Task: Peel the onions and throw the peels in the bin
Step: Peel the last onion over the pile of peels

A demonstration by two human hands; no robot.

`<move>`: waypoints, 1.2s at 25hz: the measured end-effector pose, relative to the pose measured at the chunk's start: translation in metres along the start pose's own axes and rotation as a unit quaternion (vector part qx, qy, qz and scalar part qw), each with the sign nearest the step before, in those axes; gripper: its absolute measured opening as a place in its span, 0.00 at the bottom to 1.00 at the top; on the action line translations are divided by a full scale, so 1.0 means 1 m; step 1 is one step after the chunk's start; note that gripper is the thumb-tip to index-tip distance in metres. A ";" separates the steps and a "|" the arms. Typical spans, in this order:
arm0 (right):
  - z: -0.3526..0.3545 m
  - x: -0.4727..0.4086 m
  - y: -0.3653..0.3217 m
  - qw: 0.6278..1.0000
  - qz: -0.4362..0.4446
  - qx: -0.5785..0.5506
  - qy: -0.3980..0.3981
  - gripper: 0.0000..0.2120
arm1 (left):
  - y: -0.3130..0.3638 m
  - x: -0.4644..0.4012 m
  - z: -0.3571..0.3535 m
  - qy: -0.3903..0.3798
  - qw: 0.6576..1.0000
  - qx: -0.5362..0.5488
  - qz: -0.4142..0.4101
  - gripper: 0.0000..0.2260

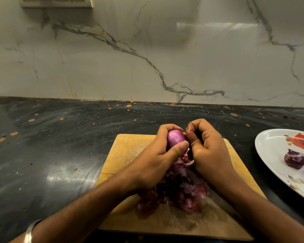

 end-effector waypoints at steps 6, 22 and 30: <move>-0.003 0.005 -0.017 0.992 0.103 0.050 0.045 0.09 | -0.004 -0.002 0.003 -0.001 0.995 0.093 0.032 0.20; 0.012 0.005 -0.012 0.976 0.091 0.186 -0.070 0.12 | -0.017 -0.012 0.031 0.080 0.974 0.201 0.073 0.22; 0.011 0.007 -0.007 0.976 0.093 0.190 -0.052 0.07 | -0.015 -0.013 0.032 0.074 0.973 0.213 0.057 0.24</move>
Point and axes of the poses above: each hand's wrist, its own x-axis away from the middle knuckle, its own z-axis out of the back of the hand, y = z × x, the point moved 4 cm from there along -x, towards the middle knuckle, and after that the axes turned 7 degrees about z, right-handed, at the moved point
